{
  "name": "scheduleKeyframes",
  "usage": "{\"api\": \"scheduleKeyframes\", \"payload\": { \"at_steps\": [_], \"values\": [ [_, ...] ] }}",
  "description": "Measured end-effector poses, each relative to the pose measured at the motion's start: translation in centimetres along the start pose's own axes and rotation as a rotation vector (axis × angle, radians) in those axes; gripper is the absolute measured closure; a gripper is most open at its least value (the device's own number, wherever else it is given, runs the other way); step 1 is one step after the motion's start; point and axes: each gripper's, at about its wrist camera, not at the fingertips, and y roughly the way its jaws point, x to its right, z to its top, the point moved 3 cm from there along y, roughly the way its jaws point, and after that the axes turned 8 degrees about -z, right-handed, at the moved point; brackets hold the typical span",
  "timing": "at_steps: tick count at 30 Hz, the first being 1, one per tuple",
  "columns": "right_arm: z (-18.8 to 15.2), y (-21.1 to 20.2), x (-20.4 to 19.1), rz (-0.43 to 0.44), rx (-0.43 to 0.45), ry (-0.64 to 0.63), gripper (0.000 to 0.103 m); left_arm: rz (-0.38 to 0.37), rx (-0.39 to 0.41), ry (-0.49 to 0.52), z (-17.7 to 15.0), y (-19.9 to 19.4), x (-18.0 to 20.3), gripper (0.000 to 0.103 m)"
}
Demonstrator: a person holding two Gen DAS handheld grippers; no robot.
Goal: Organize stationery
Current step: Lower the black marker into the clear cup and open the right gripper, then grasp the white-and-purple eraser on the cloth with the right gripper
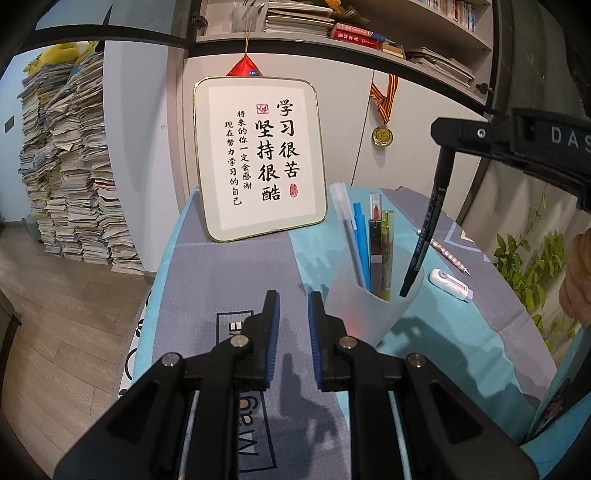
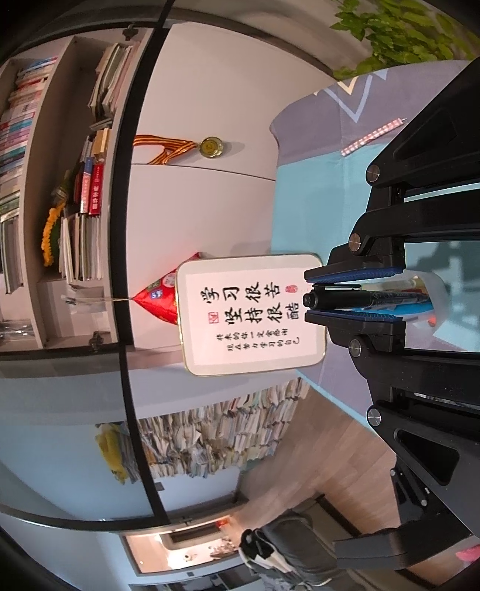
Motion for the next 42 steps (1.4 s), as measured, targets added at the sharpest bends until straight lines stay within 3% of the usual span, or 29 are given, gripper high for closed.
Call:
{"api": "scheduleKeyframes", "payload": {
  "at_steps": [16, 25, 37, 40, 42],
  "values": [
    [-2.9, 2.8, 0.5, -0.026, -0.130, -0.017, 0.088, -0.006, -0.019, 0.000, -0.5, 0.2, 0.5, 0.089],
    [-3.8, 4.0, 0.7, 0.004, -0.194, -0.003, 0.088, -0.011, -0.026, 0.009, -0.6, 0.2, 1.0, 0.089],
    [-3.8, 3.2, 2.1, 0.016, -0.200, 0.070, 0.088, -0.017, -0.029, 0.015, -0.7, 0.1, 1.4, 0.087],
    [-3.8, 2.9, 2.6, 0.009, -0.196, 0.085, 0.088, -0.016, -0.028, 0.021, -0.7, 0.0, 1.6, 0.078],
    [-3.8, 2.7, 3.1, -0.001, -0.193, 0.086, 0.088, -0.018, -0.023, 0.027, -0.7, -0.1, 1.7, 0.077]
  ]
}}
